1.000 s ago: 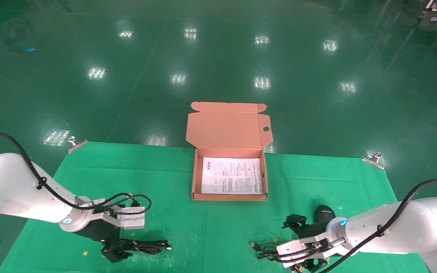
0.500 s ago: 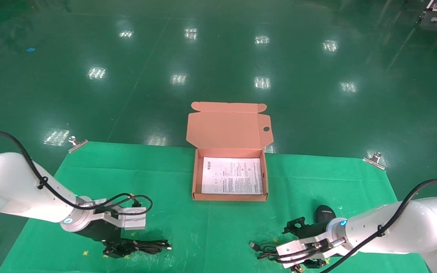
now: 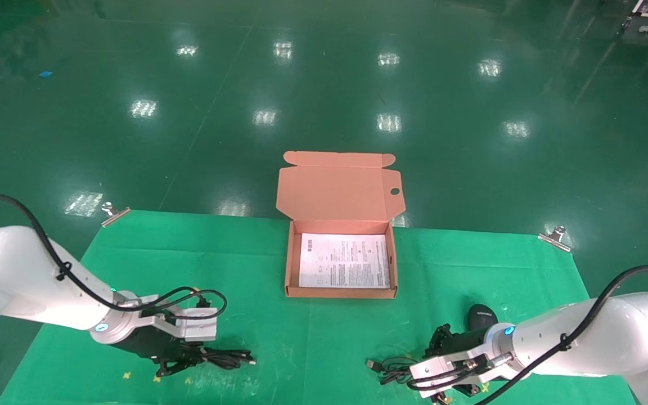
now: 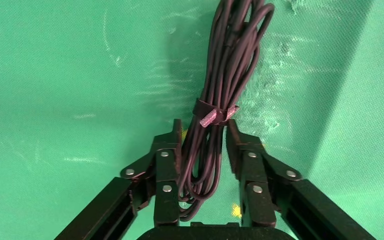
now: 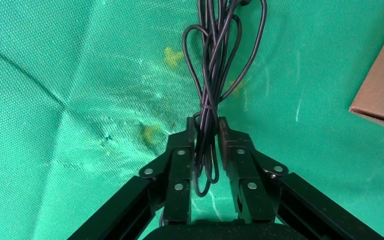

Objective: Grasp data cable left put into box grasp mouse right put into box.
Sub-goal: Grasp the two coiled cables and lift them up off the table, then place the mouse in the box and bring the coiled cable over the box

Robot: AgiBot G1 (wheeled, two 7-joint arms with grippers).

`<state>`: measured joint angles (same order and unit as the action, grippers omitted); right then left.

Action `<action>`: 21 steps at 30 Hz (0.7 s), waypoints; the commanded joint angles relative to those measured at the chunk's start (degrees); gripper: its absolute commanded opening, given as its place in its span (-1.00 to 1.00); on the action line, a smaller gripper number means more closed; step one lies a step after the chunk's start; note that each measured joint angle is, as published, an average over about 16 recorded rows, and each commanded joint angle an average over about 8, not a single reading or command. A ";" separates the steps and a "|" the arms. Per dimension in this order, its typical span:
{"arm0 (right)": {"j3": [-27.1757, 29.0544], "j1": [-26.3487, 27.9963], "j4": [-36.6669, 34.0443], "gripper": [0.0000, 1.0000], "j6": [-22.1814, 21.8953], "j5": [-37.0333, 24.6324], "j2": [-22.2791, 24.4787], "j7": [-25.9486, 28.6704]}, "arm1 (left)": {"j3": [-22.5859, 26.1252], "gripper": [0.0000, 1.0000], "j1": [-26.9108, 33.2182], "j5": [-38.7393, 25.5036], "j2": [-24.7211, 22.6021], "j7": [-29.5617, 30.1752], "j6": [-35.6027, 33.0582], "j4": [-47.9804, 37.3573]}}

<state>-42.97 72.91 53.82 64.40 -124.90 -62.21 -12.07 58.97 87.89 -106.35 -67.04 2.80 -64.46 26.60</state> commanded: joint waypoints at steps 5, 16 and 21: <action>0.00 0.00 0.03 -1.00 0.03 0.03 0.02 -0.01 | 0.01 -1.00 0.03 0.01 0.02 -0.04 -0.01 0.06; 3.95 4.13 3.62 -1.00 1.67 2.30 4.73 5.14 | 0.21 -1.00 3.15 -1.53 3.97 -1.23 -0.97 6.54; 7.16 9.21 3.99 -1.00 0.13 2.66 6.63 8.61 | -0.12 -1.00 6.22 -3.51 7.33 1.16 -0.63 14.77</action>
<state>-36.04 82.48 56.99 64.32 -122.02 -56.69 -4.17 58.78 94.02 -110.27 -60.07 4.58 -64.58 41.58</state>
